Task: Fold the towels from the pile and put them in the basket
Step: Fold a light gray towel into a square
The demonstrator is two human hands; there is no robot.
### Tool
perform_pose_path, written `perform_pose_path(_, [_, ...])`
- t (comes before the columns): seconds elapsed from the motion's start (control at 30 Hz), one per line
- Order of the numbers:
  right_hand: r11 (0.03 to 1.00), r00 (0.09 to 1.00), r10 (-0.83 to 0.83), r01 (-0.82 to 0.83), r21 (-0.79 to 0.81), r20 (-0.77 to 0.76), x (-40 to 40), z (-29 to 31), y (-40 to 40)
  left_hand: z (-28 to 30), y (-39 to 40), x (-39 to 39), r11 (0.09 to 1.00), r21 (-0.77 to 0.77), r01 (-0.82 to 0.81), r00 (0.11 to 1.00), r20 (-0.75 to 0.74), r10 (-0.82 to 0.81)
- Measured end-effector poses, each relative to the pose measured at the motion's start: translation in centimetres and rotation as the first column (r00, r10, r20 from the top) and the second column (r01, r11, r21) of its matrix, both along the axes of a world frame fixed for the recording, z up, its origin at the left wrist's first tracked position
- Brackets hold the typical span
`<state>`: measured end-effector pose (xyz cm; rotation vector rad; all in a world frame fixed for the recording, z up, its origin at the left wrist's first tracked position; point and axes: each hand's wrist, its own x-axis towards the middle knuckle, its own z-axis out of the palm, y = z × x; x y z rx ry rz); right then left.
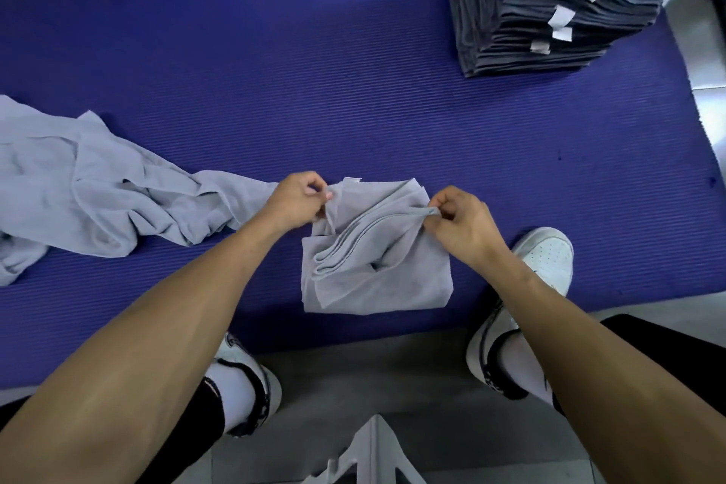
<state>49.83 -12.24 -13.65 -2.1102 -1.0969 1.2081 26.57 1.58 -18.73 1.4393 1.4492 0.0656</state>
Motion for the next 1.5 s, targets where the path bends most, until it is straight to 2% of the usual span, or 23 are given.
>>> perform_pose_path(0.1, [0.998, 0.998, -0.058, 0.058, -0.014, 0.007, -0.5, -1.1, 0.8, -0.5, 1.6, -1.9, 0.99, 0.02, -0.138, 0.989, -0.043, 0.139])
perform_pose_path(0.23, [0.994, 0.994, -0.108, 0.108, -0.031, 0.025, -0.9, -1.9, 1.6, -2.0, 1.7, -3.0, 0.978, 0.069, -0.195, 0.972, -0.12, 0.202])
perform_pose_path(0.33, [0.994, 0.994, -0.103, 0.105, -0.044, 0.035, -0.9, -2.1, 1.9, -2.0, 0.3, -2.4, 0.97, -0.032, -0.24, 0.969, -0.073, 0.237])
perform_pose_path(0.5, [0.993, 0.993, -0.101, 0.104, -0.059, 0.057, -0.9, -2.2, 2.0, -1.3, -1.8, -3.1, 0.966, -0.243, -0.089, 0.983, -0.181, 0.045])
perform_pose_path(0.57, [0.993, 0.993, -0.096, 0.1, -0.055, 0.076, -1.1, -2.1, 2.0, -1.1, -1.7, -3.2, 0.974, -0.21, -0.081, 0.983, -0.176, 0.043])
perform_pose_path(0.7, [0.993, 0.99, -0.115, 0.118, -0.032, 0.076, -1.2, -1.7, 1.9, -0.8, -0.6, -3.4, 0.968, 0.0, -0.249, 0.962, -0.111, 0.248])
perform_pose_path(0.8, [0.996, 0.996, -0.079, 0.081, -0.041, 0.047, -1.3, -1.1, 2.1, 1.0, -1.3, -3.3, 0.98, 0.187, -0.073, 0.987, -0.126, 0.098])
perform_pose_path(0.9, [0.999, 1.0, 0.016, -0.016, -0.049, 0.015, -1.1, -0.8, 2.3, 2.8, -3.0, -2.9, 0.962, 0.271, 0.023, 1.0, -0.018, -0.019])
perform_pose_path(0.97, [0.997, 0.997, 0.072, -0.072, -0.036, 0.008, -0.8, -0.9, 2.5, 3.6, -4.1, -2.9, 0.966, 0.244, 0.087, 0.993, 0.059, -0.105])
perform_pose_path(1.03, [0.994, 0.994, 0.102, -0.101, -0.032, 0.039, -0.5, -1.0, 2.7, 4.2, -4.8, -3.1, 0.974, 0.133, 0.182, 0.975, 0.105, -0.197])
perform_pose_path(1.1, [0.996, 0.994, 0.089, -0.087, -0.036, 0.069, -0.3, -1.3, 2.9, 4.3, -5.2, -3.8, 0.95, 0.055, 0.309, 0.949, 0.044, -0.311])
perform_pose_path(1.2, [0.999, 0.995, 0.045, -0.043, -0.023, 0.086, -0.1, -2.0, 3.1, 3.5, -5.2, -4.8, 0.901, 0.098, 0.423, 0.901, -0.147, -0.408])
perform_pose_path(1.3, [0.999, 0.996, -0.052, 0.052, -0.002, 0.071, 0.1, -2.7, 3.2, 3.1, -3.7, -4.7, 0.955, 0.179, 0.236, 0.968, -0.128, -0.215])
perform_pose_path(1.37, [0.996, 0.995, -0.092, 0.092, 0.001, 0.044, 0.4, -2.9, 3.2, 2.7, -2.1, -4.2, 0.985, 0.15, 0.083, 0.995, -0.065, -0.074])
perform_pose_path(1.5, [0.998, 0.999, -0.043, 0.043, -0.039, -0.013, 0.8, -3.6, 3.3, 0.7, 0.4, -2.9, 0.995, 0.095, -0.026, 0.992, -0.124, 0.038])
